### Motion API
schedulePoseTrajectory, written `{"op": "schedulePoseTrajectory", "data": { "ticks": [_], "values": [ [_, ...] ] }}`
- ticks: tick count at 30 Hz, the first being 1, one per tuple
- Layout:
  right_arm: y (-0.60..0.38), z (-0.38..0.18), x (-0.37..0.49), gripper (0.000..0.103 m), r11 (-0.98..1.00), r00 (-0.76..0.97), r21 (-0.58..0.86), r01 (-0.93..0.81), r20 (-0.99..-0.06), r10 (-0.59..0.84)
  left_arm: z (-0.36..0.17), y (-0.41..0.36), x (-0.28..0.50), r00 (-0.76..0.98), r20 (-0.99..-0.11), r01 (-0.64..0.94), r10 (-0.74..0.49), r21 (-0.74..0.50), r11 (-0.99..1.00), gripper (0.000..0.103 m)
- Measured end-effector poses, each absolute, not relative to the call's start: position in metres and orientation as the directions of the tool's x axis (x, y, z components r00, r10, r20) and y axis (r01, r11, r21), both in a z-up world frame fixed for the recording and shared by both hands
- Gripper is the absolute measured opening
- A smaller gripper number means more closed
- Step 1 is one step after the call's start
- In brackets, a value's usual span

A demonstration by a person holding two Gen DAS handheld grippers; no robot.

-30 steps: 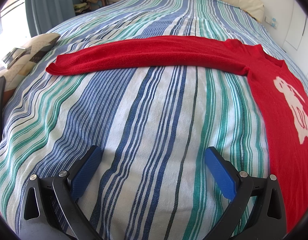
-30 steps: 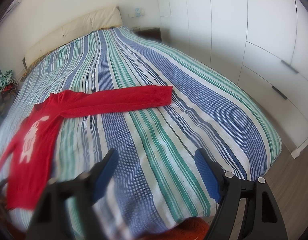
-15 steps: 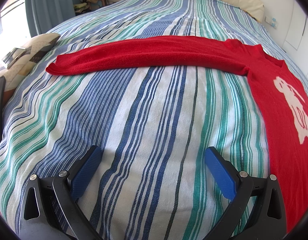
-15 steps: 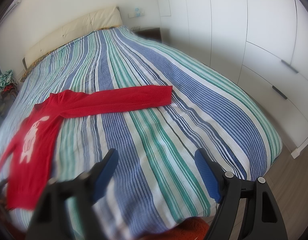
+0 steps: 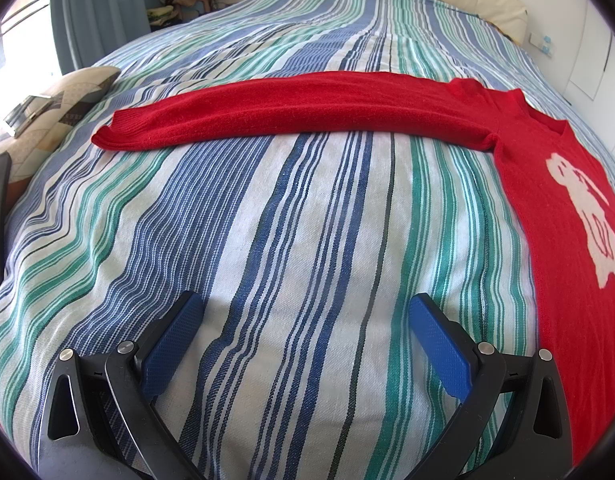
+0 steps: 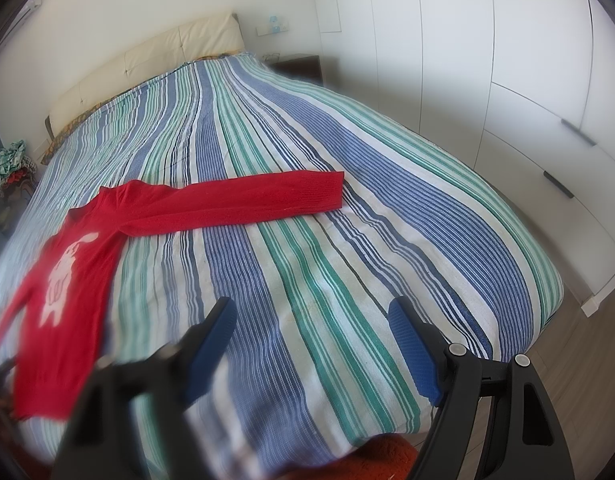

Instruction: Fold small clothes

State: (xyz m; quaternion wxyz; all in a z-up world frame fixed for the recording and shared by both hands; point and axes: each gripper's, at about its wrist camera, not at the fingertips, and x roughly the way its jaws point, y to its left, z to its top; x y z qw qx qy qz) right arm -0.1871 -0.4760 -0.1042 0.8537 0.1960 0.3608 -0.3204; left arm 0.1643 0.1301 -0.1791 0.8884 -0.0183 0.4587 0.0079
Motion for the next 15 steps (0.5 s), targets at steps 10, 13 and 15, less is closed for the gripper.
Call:
{"op": "schedulePoseTrajectory", "data": {
  "ticks": [10,13,15],
  "values": [
    [-0.4761,-0.1043,-0.1872,0.078,0.717,0.534,0.104,0.689,-0.742,-0.406,-0.1792,0.1301,0.1643,0.579,-0.815,-0.031,-0.003,-0.025,0.999,0.102],
    [-0.4761,-0.1043,-0.187,0.078,0.717,0.534,0.104,0.689,-0.742,-0.406,-0.1787,0.1314,0.1644,0.574,-0.819,-0.029,-0.014,-0.038,0.999,0.102],
    [-0.4762,-0.1044,-0.187,0.078,0.718,0.534,0.104,0.689,-0.742,-0.405,-0.1765,0.1319,0.1647,0.556,-0.831,-0.028,-0.021,-0.045,0.999,0.102]
  ]
}}
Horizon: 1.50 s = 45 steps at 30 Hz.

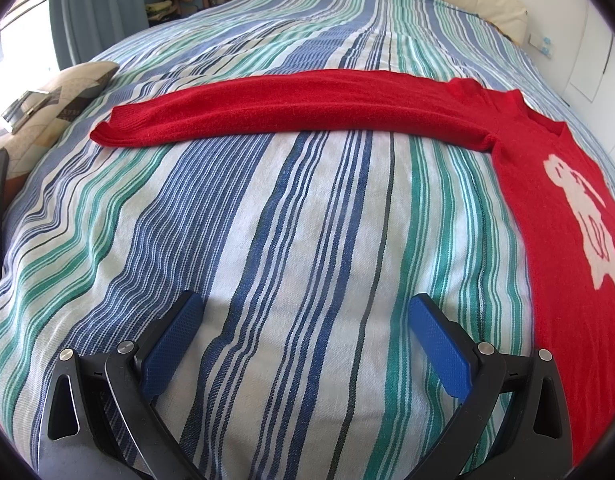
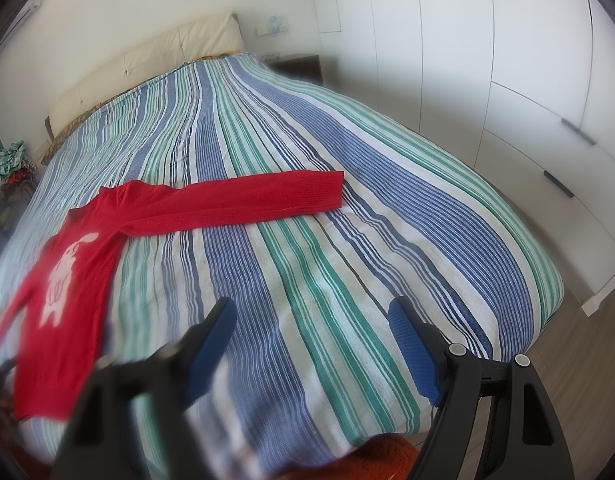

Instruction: Fold small clothes

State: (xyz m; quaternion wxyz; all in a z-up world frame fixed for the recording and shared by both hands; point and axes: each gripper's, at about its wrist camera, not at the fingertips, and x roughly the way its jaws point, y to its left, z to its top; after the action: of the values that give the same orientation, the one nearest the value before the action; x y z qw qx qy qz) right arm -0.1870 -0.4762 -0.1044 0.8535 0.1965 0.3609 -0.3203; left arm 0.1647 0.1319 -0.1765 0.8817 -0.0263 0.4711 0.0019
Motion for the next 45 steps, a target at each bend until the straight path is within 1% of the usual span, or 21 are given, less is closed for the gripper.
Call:
{"op": "schedulePoseTrajectory", "data": {
  "ticks": [4,7,9,12,15,19,23,27,30,33,36,37,38,39,40,41,42,45],
  "values": [
    [-0.479,-0.107,-0.187,0.078,0.721,0.528,0.109,0.685,-0.755,-0.388,-0.169,0.132,0.159,0.516,-0.856,-0.02,-0.029,-0.046,0.999,0.102],
    [-0.486,-0.114,-0.183,0.078,0.722,0.517,0.143,0.677,-0.791,-0.327,-0.159,0.134,0.154,0.492,-0.868,-0.007,-0.066,-0.079,0.997,0.102],
    [-0.498,-0.119,-0.179,0.078,0.712,0.54,0.225,0.665,-0.803,-0.25,-0.152,0.138,0.148,0.488,-0.868,-0.026,-0.086,-0.114,0.993,0.102],
    [-0.519,-0.119,-0.173,0.078,0.65,0.615,0.382,0.657,-0.77,-0.169,-0.142,0.149,0.142,0.492,-0.863,-0.088,-0.118,-0.184,0.979,0.102],
    [-0.549,-0.134,-0.154,0.078,0.535,0.673,0.535,0.654,-0.735,-0.087,-0.137,0.162,0.135,0.512,-0.847,-0.158,-0.147,-0.262,0.952,0.102],
    [-0.578,-0.159,-0.134,0.078,0.376,0.699,0.626,0.683,-0.709,-0.091,-0.138,0.171,0.126,0.557,-0.812,-0.184,-0.176,-0.327,0.927,0.102],
    [-0.597,-0.173,-0.126,0.078,0.21,0.746,0.718,0.664,-0.655,-0.119,-0.147,0.171,0.125,0.556,-0.819,-0.168,-0.145,-0.282,0.945,0.102],
    [-0.612,-0.189,-0.117,0.078,0.084,0.736,0.732,0.677,-0.668,-0.111,-0.151,0.164,0.127,0.556,-0.825,-0.166,-0.101,-0.23,0.959,0.102],
    [-0.61,-0.193,-0.105,0.078,0.082,0.727,0.723,0.686,-0.677,-0.113,-0.156,0.159,0.129,0.55,-0.833,-0.164,-0.062,-0.18,0.97,0.102],
    [-0.613,-0.193,-0.091,0.075,0.11,0.738,0.73,0.675,-0.663,-0.13,-0.161,0.152,0.129,0.54,-0.842,-0.153,-0.016,-0.117,0.981,0.102],
    [-0.619,-0.199,-0.083,0.067,0.112,0.735,0.727,0.677,-0.66,-0.154,-0.165,0.146,0.13,0.533,-0.846,-0.135,0.022,-0.059,0.989,0.102],
    [-0.626,-0.204,-0.082,0.058,0.112,0.723,0.715,0.69,-0.671,-0.165,-0.166,0.144,0.13,0.531,-0.847,-0.13,0.033,-0.042,0.991,0.102],
    [-0.626,-0.206,-0.08,0.047,0.114,0.711,0.703,0.702,-0.68,-0.18,-0.167,0.142,0.13,0.53,-0.847,-0.126,0.043,-0.028,0.992,0.102],
    [-0.629,-0.206,-0.079,0.04,0.121,0.696,0.687,0.716,-0.691,-0.194,-0.168,0.141,0.129,0.529,-0.847,-0.122,0.052,-0.015,0.992,0.102],
    [-0.633,-0.206,-0.077,0.021,0.134,0.67,0.657,0.742,-0.716,-0.198,-0.169,0.14,0.129,0.529,-0.847,-0.118,0.061,-0.003,0.993,0.102],
    [-0.637,-0.202,-0.074,0.006,0.157,0.634,0.615,0.773,-0.747,-0.199,-0.169,0.139,0.129,0.528,-0.846,-0.115,0.067,0.007,0.993,0.102],
    [-0.639,-0.195,-0.071,0.006,0.19,0.608,0.578,0.794,-0.765,-0.212,-0.169,0.139,0.127,0.529,-0.846,-0.113,0.07,0.012,0.994,0.102],
    [-0.636,-0.152,-0.054,0.006,0.356,0.594,0.495,0.793,-0.758,-0.269,-0.169,0.14,0.127,0.529,-0.846,-0.117,0.071,0.01,0.993,0.102]
  ]
}}
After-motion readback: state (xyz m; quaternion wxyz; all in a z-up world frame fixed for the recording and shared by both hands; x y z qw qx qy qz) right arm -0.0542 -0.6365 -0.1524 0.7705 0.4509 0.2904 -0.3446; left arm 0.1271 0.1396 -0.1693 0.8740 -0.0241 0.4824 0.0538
